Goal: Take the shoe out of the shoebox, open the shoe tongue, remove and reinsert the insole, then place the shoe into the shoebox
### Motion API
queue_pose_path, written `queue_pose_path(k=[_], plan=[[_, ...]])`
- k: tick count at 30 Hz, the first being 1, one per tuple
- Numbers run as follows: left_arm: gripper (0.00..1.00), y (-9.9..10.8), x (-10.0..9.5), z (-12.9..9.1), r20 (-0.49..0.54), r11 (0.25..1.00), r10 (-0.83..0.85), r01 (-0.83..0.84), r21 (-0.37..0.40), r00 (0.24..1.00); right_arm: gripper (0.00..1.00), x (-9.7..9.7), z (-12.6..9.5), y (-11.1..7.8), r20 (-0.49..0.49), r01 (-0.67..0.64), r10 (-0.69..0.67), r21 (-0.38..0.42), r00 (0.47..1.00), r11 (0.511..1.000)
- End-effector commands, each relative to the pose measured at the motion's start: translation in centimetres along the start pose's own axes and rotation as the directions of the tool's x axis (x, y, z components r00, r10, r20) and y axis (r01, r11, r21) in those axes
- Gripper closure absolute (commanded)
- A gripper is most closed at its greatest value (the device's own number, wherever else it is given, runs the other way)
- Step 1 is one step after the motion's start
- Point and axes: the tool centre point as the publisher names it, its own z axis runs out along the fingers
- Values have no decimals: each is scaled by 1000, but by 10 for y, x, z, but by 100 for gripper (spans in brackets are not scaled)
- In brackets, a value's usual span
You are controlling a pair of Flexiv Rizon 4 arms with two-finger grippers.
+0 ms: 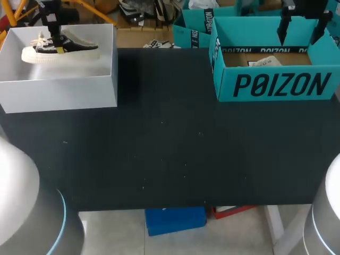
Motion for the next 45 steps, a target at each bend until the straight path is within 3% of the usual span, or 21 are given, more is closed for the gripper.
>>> queue_pose_path(k=[1, 13, 17, 24, 29, 34, 45], plan=[[100, 0, 36, -47, 128, 1000, 5, -4, -4, 992, 0, 0, 0, 1, 1, 0, 0, 2, 1000, 1000], [100, -33, 74, -132, 273, 999, 25, -32, 22, 962, 0, 0, 0, 1, 1, 0, 0, 2, 1000, 1000], [100, -51, 97, -154, 320, 998, 37, -50, 34, 947, 0, 0, 0, 1, 1, 0, 0, 2, 1000, 1000], [100, -82, 155, -173, 405, 997, 10, -39, 65, 914, 0, 0, 0, 1, 1, 0, 0, 2, 1000, 1000], [100, -97, 199, -174, 477, 996, -29, -16, 91, 879, 0, 0, 0, 1, 1, 0, 0, 2, 1000, 1000], [100, -113, 242, -160, 546, 995, -32, -25, 96, 837, 0, 0, 0, 1, 1, 0, 0, 2, 1000, 1000], [100, -132, 308, -117, 628, 996, -56, -4, 94, 776, 0, 0, 0, 1, 1, 0, 0, 2, 1000, 1000]])
